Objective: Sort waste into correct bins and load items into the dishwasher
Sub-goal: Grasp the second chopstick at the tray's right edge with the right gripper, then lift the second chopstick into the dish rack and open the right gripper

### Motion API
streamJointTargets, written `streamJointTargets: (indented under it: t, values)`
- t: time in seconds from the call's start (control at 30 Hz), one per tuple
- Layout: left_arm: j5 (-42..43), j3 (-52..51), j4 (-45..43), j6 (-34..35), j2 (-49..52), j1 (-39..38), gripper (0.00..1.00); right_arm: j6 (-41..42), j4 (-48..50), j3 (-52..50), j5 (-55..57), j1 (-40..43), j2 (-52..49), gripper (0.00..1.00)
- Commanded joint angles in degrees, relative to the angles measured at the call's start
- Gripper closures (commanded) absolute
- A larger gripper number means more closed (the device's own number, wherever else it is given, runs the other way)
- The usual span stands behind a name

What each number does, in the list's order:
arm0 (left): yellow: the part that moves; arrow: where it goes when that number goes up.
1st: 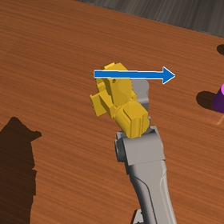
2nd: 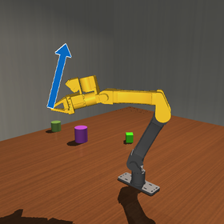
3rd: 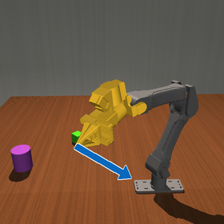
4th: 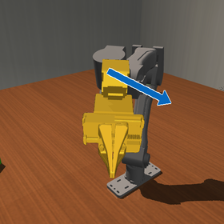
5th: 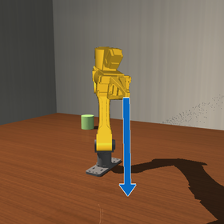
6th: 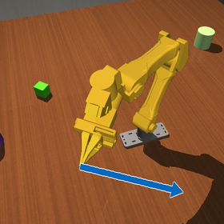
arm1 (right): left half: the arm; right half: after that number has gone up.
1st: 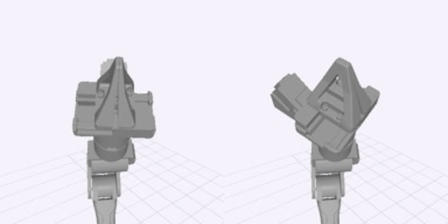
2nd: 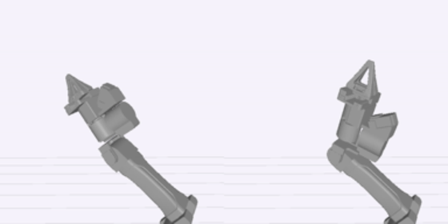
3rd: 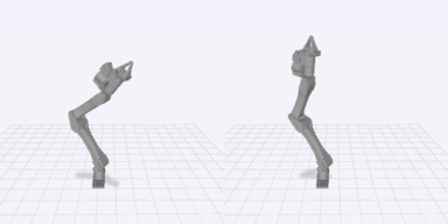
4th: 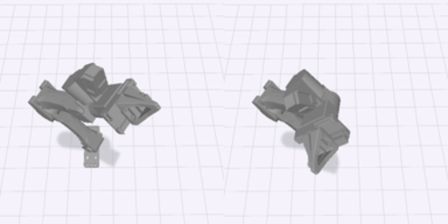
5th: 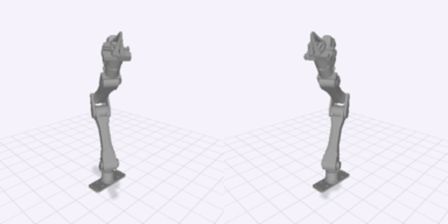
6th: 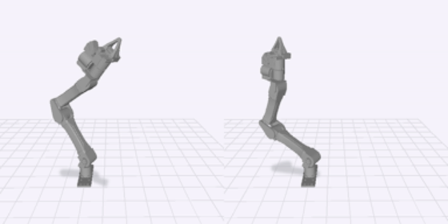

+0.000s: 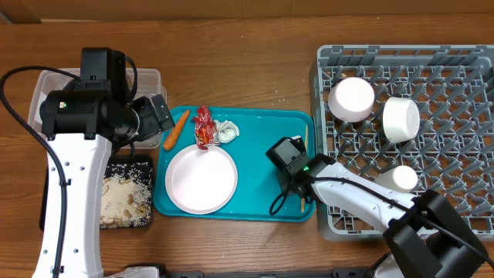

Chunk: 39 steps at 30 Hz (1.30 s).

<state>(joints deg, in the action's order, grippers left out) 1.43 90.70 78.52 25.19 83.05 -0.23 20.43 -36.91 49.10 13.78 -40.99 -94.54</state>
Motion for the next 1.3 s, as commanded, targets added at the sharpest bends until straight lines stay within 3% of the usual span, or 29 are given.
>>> streamJointTargets:
  t: [0.0,0.33,0.73,0.8,1.27]
  values:
    - [-0.5,0.4,0.1,0.6,0.1,0.2,0.00,-1.2,-1.4,3.7,1.2,-0.3,1.3,0.75]
    - [-0.5,0.4,0.1,0.6,0.1,0.2,0.00,-1.1,-2.9,5.0,7.2,0.9,1.3,0.74]
    - [-0.5,0.4,0.1,0.6,0.1,0.2,0.00,-0.7,2.3,0.7,5.3,1.6,-1.9,0.74]
    - [-0.5,0.4,0.1,0.6,0.1,0.2,0.00,-0.7,2.4,0.7,6.2,1.6,-3.7,0.69]
    - [-0.5,0.4,0.1,0.6,0.1,0.2,0.00,-0.5,1.8,1.5,1.3,1.7,-5.3,0.70]
